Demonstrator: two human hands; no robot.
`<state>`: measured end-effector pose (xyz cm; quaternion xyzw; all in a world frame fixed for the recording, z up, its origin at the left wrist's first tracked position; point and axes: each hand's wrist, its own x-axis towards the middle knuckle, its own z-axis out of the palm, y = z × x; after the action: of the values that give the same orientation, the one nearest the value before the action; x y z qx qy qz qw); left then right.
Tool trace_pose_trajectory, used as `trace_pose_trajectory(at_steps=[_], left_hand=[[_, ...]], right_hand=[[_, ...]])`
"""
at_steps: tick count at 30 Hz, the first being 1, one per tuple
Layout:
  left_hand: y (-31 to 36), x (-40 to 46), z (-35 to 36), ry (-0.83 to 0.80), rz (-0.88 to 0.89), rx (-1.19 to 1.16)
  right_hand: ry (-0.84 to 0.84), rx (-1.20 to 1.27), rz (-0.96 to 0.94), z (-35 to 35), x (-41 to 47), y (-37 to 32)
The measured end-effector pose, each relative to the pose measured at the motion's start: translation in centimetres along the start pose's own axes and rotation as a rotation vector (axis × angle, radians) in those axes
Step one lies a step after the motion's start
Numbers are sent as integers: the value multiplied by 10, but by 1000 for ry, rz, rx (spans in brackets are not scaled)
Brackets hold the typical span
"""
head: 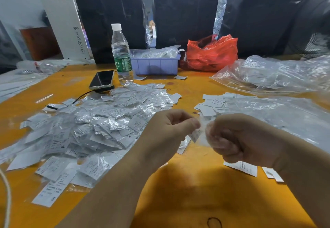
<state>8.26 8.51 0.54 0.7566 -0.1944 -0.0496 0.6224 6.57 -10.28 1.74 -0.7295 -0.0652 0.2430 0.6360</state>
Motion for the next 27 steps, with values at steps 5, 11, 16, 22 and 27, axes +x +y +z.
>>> trace_pose_trajectory(at_steps=[5, 11, 16, 22, 27], left_hand=[[-2, 3, -2, 57, -84, -83], [0, 3, -3, 7, -146, -76], [-1, 3, -2, 5, -149, -76], [-3, 4, -3, 115, -83, -76], [-1, 1, -2, 129, -38, -145]], right_hand=[[258, 106, -122, 2, 0, -5], [273, 126, -148, 8, 4, -4], [247, 124, -133, 8, 3, -4], [216, 101, -133, 13, 6, -1], [331, 115, -200, 15, 10, 3]])
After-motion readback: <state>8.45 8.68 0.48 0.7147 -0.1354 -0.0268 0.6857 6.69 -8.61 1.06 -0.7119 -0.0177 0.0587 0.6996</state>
